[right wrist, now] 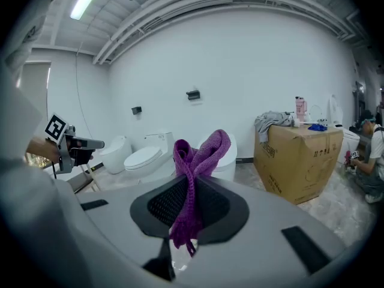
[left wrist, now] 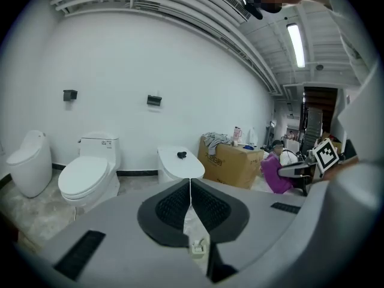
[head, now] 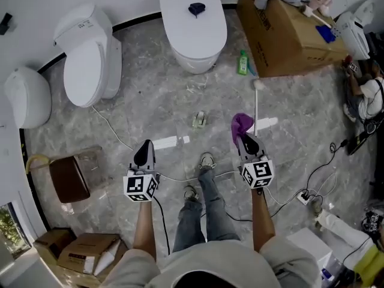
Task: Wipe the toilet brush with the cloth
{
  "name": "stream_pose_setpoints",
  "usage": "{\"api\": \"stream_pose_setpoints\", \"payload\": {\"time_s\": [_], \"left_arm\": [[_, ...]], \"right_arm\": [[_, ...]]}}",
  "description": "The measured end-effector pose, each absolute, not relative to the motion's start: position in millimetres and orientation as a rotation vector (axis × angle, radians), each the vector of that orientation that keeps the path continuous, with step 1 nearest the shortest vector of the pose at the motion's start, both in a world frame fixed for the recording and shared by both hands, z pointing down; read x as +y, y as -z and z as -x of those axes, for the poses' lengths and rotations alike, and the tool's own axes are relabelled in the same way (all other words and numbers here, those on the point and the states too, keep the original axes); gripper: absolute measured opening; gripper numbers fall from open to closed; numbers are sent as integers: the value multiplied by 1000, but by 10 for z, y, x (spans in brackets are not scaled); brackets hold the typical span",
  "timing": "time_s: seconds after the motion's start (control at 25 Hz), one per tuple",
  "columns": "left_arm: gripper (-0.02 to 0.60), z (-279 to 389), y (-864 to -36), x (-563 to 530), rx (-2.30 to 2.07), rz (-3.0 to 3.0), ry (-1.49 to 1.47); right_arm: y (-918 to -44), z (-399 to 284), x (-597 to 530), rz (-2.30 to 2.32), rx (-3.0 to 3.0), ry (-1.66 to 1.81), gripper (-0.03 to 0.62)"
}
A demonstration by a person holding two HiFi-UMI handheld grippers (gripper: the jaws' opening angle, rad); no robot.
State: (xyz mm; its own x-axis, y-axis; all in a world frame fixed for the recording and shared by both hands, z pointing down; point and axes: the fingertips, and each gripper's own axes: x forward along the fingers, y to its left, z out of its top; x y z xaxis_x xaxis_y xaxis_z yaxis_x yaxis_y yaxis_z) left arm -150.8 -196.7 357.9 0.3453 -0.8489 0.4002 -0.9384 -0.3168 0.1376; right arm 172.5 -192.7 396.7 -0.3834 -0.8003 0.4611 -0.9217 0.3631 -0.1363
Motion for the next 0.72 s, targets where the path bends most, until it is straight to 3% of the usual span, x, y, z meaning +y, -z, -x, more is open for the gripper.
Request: {"api": "stream_pose_setpoints", "payload": {"time_s": [0.72], "left_arm": [[21, 1509, -1813, -1850, -1590, -2370, -271]], "right_arm": [[-1864, -1632, -1823, -1641, -2403, -332, 69]]}}
